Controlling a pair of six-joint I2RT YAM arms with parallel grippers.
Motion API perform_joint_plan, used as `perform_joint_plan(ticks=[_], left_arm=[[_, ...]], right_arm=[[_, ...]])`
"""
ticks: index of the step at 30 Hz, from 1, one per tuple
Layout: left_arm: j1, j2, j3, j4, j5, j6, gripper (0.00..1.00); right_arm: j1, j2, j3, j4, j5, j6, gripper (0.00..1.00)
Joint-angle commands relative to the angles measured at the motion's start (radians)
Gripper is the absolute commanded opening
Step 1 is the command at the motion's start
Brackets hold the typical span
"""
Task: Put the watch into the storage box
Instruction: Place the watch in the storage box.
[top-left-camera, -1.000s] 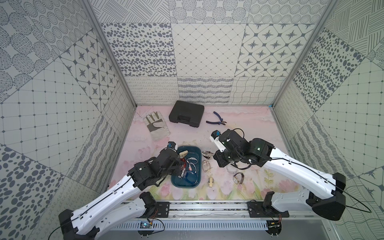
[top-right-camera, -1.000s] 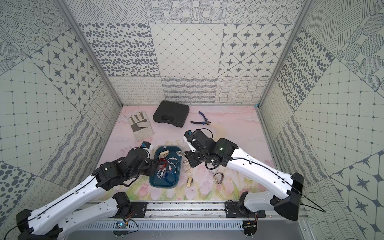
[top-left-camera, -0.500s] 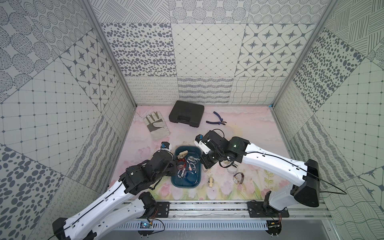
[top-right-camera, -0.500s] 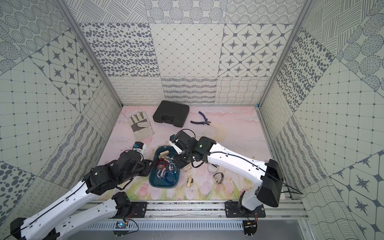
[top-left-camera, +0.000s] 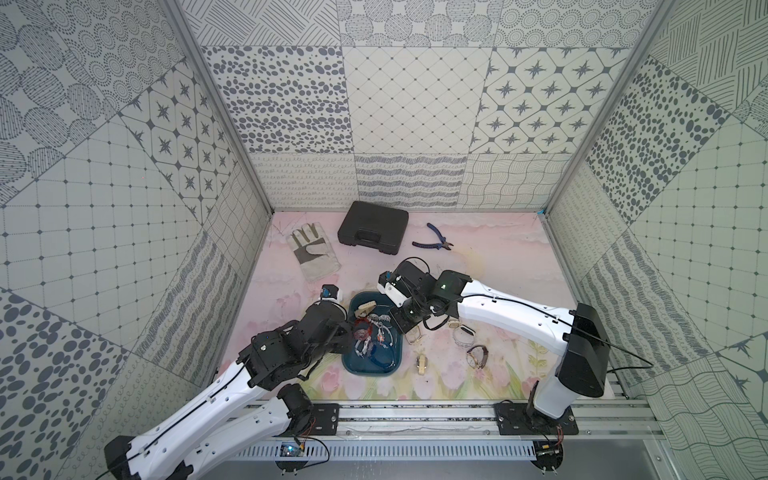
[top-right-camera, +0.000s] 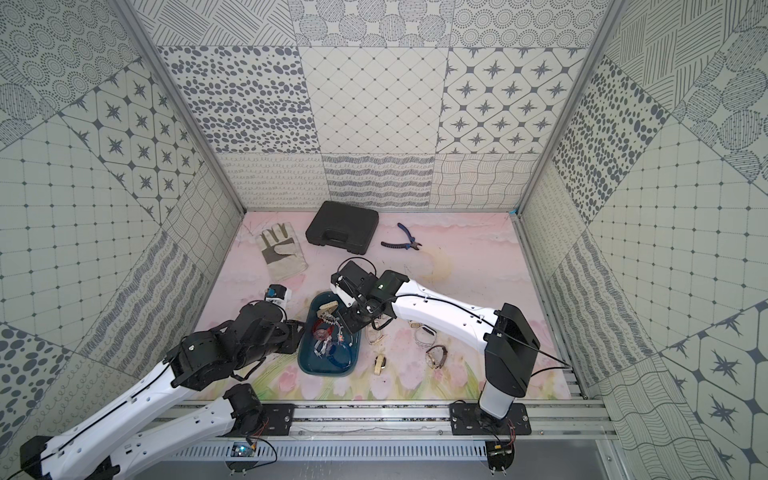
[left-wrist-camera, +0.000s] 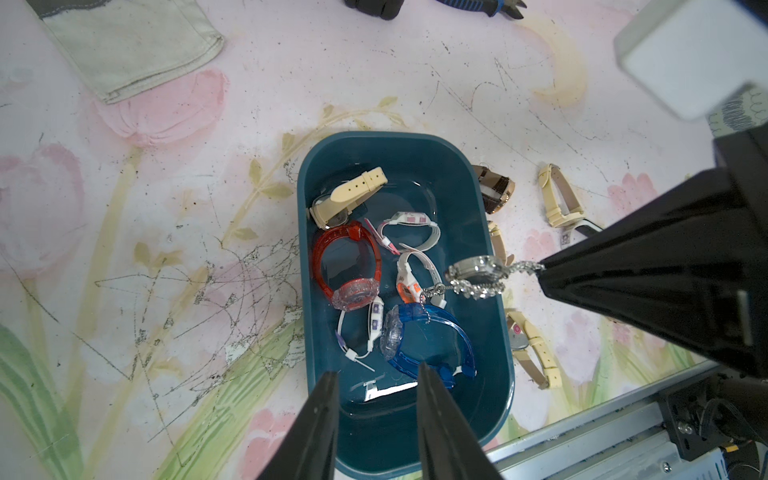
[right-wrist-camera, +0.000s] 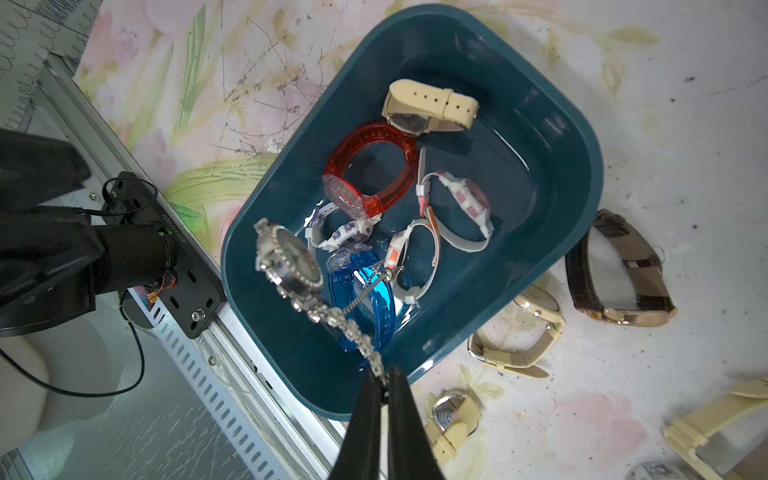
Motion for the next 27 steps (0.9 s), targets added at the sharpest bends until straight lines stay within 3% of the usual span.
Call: perform_joint_plan(ticks=[1, 20, 27], left_arm=[[0.000, -0.002, 0.009, -0.018, -0.024, -0.002, 0.37], [-0.001, 0.003, 0.005, -0.012, -0.016, 0.001, 0.37], [-0.002, 0.002, 0.004, -0.009, -0.010, 0.004, 0.37]], right_arm=[[-0.008, 0.012, 0.028, 0.040, -0.028, -0.018, 0.00], [-0.043, 0.135, 0.009, 0.058, -0.068, -0.018, 0.03], [-0.048, 0.185, 0.011, 0.073, -0.074, -0.013, 0.13]])
